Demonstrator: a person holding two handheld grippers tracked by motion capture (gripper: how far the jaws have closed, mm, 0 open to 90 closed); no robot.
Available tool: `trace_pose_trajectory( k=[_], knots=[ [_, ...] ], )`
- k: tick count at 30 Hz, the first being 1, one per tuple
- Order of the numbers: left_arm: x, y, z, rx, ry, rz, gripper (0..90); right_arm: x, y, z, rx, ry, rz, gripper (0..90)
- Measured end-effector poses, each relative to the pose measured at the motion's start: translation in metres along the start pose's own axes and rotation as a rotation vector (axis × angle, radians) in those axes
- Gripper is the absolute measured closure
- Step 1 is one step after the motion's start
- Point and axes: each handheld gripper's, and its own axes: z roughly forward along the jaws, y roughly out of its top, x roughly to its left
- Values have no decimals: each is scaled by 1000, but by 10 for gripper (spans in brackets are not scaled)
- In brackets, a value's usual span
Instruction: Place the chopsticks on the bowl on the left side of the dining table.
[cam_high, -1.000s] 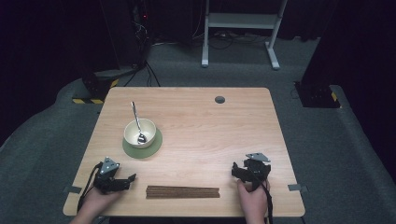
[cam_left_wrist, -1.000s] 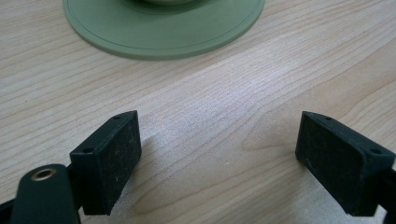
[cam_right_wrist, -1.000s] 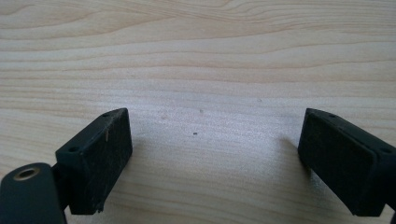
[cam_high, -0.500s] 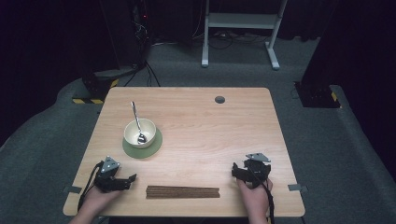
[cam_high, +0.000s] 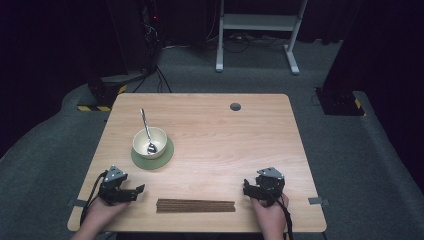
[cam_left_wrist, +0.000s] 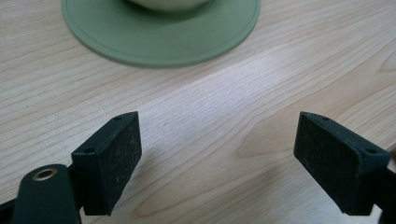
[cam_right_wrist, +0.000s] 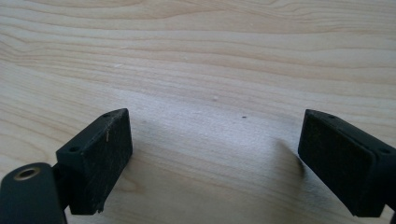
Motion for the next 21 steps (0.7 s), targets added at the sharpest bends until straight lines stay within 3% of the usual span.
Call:
trace_pose_trajectory(
  k=[9, 21],
  knots=[
    [-11, 6, -2, -22, -20, 55, 160, 1, -2, 1, 5, 6, 0, 97],
    [-38, 12, 7, -10, -122, 124, 245, 1, -1, 1, 7, 12, 5, 95]
  ],
)
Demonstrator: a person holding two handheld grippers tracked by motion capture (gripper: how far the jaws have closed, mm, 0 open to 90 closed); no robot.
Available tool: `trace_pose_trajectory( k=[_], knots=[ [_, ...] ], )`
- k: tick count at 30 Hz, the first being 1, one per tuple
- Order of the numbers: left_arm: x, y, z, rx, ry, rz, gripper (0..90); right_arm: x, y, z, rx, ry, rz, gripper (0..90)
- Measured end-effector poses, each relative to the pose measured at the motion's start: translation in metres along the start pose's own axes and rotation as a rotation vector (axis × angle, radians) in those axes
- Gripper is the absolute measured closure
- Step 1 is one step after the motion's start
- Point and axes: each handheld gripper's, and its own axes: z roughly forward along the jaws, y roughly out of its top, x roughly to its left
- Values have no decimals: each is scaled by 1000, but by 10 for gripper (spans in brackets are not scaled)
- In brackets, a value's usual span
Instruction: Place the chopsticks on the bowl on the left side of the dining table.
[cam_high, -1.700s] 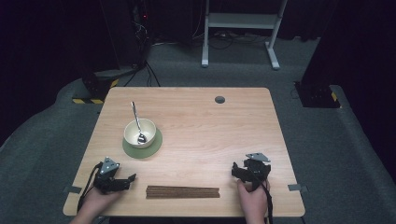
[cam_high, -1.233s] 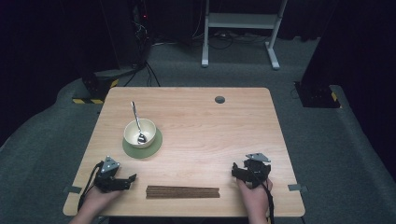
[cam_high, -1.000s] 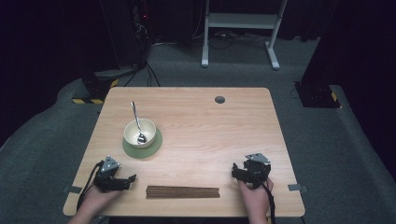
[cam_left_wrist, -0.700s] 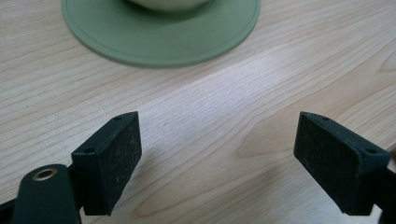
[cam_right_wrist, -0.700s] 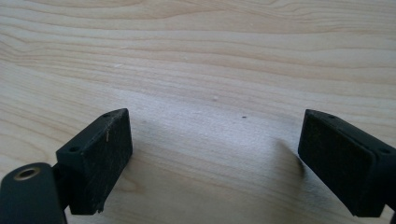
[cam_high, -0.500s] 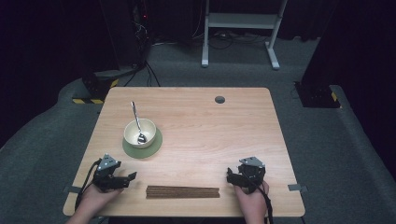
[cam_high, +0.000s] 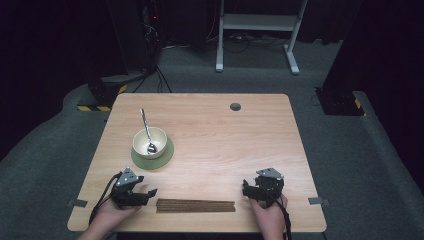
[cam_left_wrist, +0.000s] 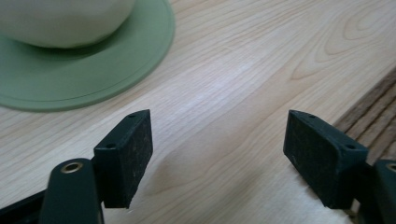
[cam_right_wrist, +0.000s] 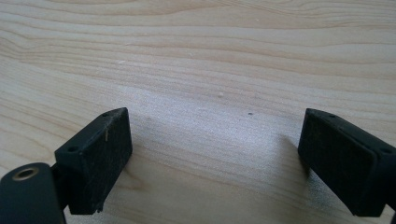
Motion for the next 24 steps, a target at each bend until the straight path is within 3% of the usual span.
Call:
trace_pose_trajectory(
  k=[13, 24],
  knots=[
    [-14, 3, 4, 6, -83, 1, 314, 1, 1, 1, -1, 11, -13, 95],
    [-28, 4, 12, 38, -102, 75, 372, 1, 1, 1, 0, 14, -15, 95]
  ],
)
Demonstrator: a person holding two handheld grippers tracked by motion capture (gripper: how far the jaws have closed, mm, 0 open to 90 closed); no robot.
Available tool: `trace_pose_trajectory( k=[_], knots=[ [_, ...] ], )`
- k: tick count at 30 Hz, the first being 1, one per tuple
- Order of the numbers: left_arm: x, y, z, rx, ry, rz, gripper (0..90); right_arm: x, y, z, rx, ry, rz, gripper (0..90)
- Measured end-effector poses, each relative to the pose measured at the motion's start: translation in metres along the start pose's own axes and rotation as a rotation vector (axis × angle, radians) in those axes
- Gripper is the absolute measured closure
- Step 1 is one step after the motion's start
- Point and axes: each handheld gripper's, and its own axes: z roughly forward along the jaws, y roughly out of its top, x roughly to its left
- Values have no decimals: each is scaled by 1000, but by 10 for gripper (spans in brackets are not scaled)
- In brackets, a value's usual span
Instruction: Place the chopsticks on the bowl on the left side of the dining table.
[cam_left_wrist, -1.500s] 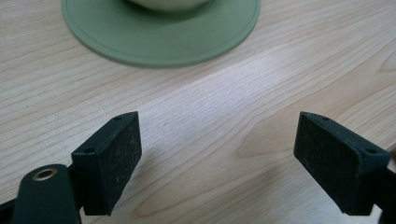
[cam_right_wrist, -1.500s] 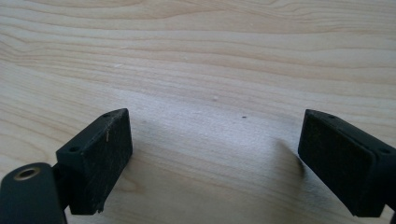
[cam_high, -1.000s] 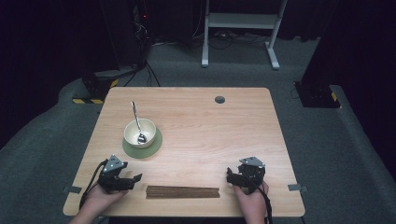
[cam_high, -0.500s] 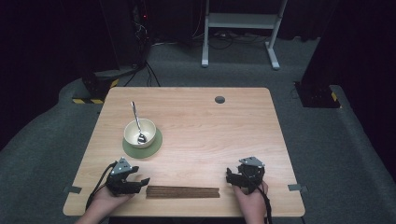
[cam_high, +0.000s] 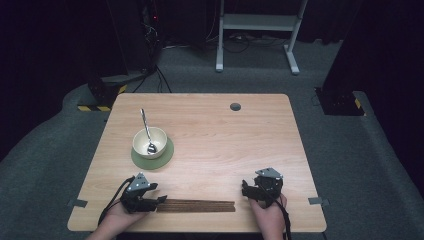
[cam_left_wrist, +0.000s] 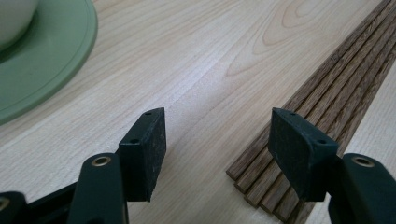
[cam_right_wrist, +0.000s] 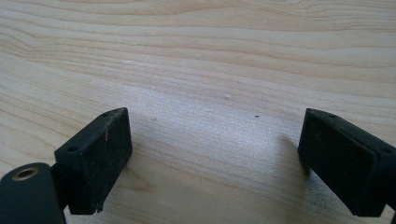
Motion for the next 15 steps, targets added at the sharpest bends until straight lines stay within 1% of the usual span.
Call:
trace_pose_trajectory(
  k=[3, 5, 9, 13, 15],
  knots=[
    [-1, -1, 2, 16, 5, 14, 379, 0, 0, 0, 0, 0, 1, 95],
    [0, 0, 3, 12, 8, 8, 385, 0, 0, 0, 0, 0, 0, 95],
    [0, 0, 4, 11, 12, 10, 392, 0, 0, 0, 0, 0, 0, 95],
    [0, 0, 3, 8, 33, 15, 404, 0, 0, 0, 0, 0, 1, 95],
    [2, 1, 3, 8, 43, 7, 411, 0, 0, 0, 0, 0, 0, 95]
  ],
)
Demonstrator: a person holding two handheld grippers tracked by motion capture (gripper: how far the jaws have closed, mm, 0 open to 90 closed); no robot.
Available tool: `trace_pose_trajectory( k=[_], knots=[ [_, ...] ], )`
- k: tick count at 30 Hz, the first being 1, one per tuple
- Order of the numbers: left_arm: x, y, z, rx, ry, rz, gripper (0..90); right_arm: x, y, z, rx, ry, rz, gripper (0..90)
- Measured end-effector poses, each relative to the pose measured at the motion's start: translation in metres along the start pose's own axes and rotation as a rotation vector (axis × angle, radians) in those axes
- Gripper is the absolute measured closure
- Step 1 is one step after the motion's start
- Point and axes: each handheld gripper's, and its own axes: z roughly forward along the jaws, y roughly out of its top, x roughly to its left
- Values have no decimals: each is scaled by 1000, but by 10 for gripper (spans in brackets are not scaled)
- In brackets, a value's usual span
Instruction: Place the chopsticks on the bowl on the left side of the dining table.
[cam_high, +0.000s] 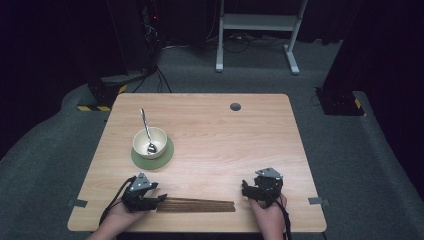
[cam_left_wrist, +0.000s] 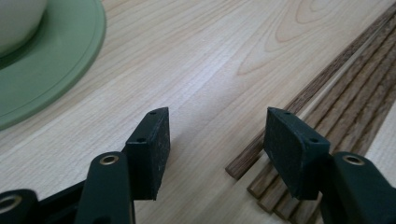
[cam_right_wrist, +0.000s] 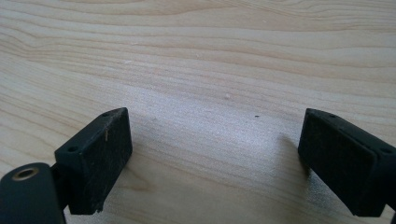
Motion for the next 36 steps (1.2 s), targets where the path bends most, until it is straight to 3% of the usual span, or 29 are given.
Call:
trace_pose_trajectory(
  k=[3, 8, 10, 20, 27, 36],
  knots=[
    [0, 1, 1, -5, 9, 3, 422, 0, 0, 0, 0, 0, 1, 95],
    [-9, 5, 8, 6, -6, 70, 454, 0, 0, 0, 1, 2, 0, 95],
    [-11, 5, 10, 8, -9, 78, 475, 0, 0, 0, 2, 2, 0, 95],
    [-10, 6, 10, 0, -8, 79, 616, 0, 0, 0, 1, 2, 0, 95],
    [-13, 6, 10, -4, -16, 118, 715, 0, 0, 0, 1, 3, 0, 95],
    [-10, 4, 9, -5, -24, 116, 775, 0, 0, 0, 1, 5, -2, 95]
  ],
)
